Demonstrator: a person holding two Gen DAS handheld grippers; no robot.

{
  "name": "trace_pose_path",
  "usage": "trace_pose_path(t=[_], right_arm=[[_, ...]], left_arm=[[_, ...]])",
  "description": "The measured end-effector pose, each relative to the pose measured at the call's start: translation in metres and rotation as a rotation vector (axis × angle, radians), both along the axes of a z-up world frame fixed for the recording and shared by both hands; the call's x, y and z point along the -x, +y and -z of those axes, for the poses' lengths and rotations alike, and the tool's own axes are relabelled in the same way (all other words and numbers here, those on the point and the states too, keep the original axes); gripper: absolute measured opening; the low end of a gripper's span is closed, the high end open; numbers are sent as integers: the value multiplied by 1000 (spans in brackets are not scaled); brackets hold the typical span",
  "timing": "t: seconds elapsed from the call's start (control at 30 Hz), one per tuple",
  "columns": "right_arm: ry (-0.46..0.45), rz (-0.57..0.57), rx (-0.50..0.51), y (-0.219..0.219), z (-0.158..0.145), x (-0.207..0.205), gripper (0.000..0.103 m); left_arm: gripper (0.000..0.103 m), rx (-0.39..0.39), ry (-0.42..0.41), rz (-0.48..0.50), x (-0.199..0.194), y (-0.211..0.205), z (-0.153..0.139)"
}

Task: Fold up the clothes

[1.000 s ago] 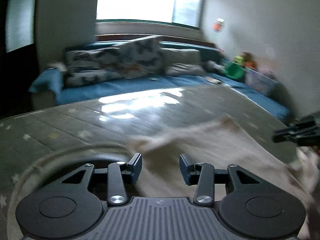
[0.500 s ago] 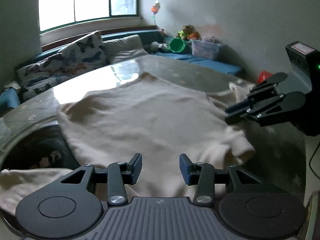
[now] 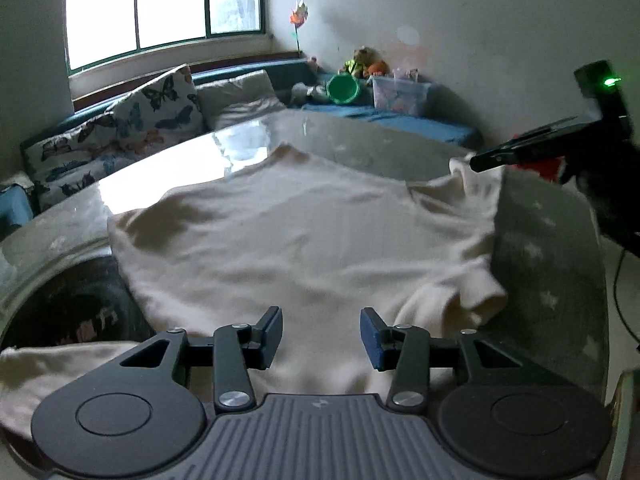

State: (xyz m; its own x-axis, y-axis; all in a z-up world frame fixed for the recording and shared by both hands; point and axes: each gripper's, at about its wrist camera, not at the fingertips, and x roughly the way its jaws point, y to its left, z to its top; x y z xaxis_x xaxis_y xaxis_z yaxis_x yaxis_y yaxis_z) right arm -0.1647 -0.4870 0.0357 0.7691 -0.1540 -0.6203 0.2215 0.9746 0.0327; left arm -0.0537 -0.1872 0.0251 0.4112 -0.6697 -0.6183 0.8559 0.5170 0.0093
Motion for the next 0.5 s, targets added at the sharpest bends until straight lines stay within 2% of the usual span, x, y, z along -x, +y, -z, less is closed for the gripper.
trace_pose_path(t=[0.13,0.23,0.37,0.5], right_arm=[[9,169,-6,-40,4,6,22],[26,245,-13,-58,11,18,30],[35,268,-79,-71,21,31,30],[33,277,-88,-71,27,36,30]], left_arm=[[51,22,1,14,1,-7,-2],[52,18,7,44,3,-16,0],[52,14,7,91,6,-31,2],[52,14,5,148,11,-44,2]])
